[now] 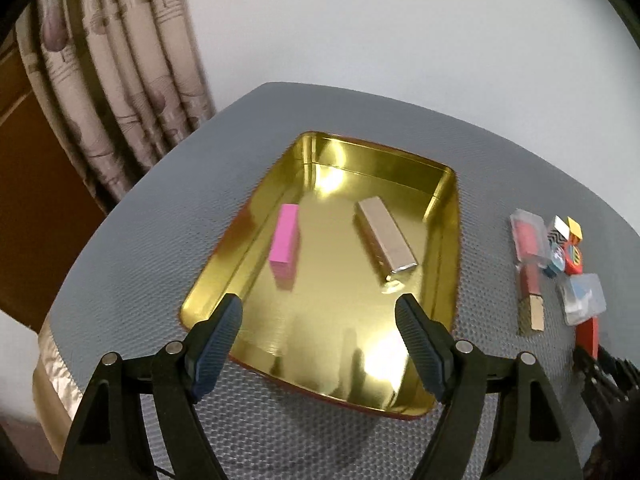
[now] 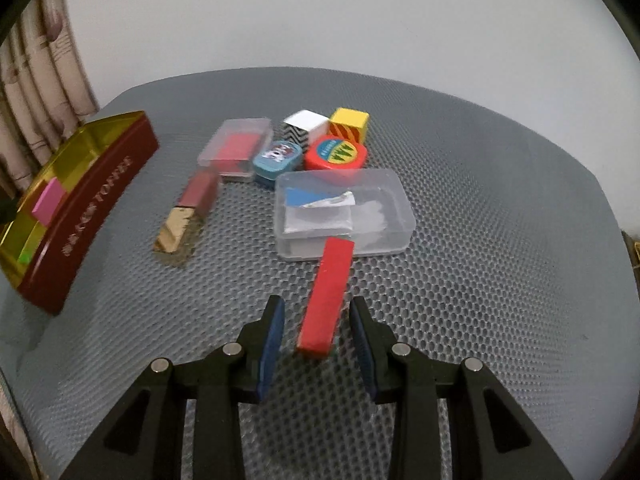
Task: Organize rigid objects
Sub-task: 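Move right gripper to the red block and grasp it, then grasp the gold-capped red lipstick with left gripper while right gripper holds the red block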
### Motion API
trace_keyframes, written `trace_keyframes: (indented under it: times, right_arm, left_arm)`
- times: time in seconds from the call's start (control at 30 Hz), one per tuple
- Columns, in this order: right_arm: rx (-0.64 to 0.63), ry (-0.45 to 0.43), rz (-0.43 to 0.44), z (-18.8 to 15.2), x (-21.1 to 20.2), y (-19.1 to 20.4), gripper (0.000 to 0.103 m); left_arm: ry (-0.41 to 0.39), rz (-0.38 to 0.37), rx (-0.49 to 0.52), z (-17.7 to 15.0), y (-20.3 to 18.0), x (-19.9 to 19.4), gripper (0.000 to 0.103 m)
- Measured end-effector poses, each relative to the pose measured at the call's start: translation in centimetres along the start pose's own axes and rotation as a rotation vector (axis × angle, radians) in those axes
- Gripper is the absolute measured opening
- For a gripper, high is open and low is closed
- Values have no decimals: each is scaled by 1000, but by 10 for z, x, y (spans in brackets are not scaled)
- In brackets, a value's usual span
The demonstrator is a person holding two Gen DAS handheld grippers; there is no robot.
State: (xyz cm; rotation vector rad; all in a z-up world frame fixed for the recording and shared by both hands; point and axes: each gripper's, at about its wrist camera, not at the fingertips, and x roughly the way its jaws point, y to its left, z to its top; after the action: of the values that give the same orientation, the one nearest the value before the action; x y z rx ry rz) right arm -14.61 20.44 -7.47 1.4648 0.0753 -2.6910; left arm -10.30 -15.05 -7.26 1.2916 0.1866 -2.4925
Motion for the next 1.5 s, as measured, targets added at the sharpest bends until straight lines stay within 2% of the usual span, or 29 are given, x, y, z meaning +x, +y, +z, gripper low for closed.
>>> trace_keyframes:
  times: [0.2, 0.23, 0.3, 0.57, 0.73, 0.83, 1.07, 1.23, 1.5]
  right_arm:
    - [9, -26, 6, -4, 8, -1, 33]
    - [9, -34, 10, -4, 8, -1, 24]
    - [10, -46, 17, -6, 8, -1, 15]
    - [-38, -79, 0, -16, -1, -3, 15]
    - [-41, -104, -54, -25, -11, -26, 15]
    - [-13, -107, -87, -17, -5, -54, 15]
    - [68, -102, -135, -27, 1, -96, 15]
    - [62, -116, -148, -25, 5, -97, 15]
    - [80, -115, -119, -25, 6, -101, 15]
  left_arm:
    - [-4, 3, 49, -4, -14, 3, 77]
    - [-3, 1, 55, -5, -16, 4, 77]
    - [-7, -1, 78, -9, -24, 3, 77]
    - [-68, -27, 193, -17, -53, -6, 77]
    - [-90, -57, 282, -24, -74, -11, 77]
    - [-72, -86, 311, -28, -89, -12, 78]
    - [-30, -143, 357, -31, -129, -9, 78]
    - [60, -213, 325, -24, -150, 7, 78]
    - [164, -258, 238, -6, -173, 41, 76]
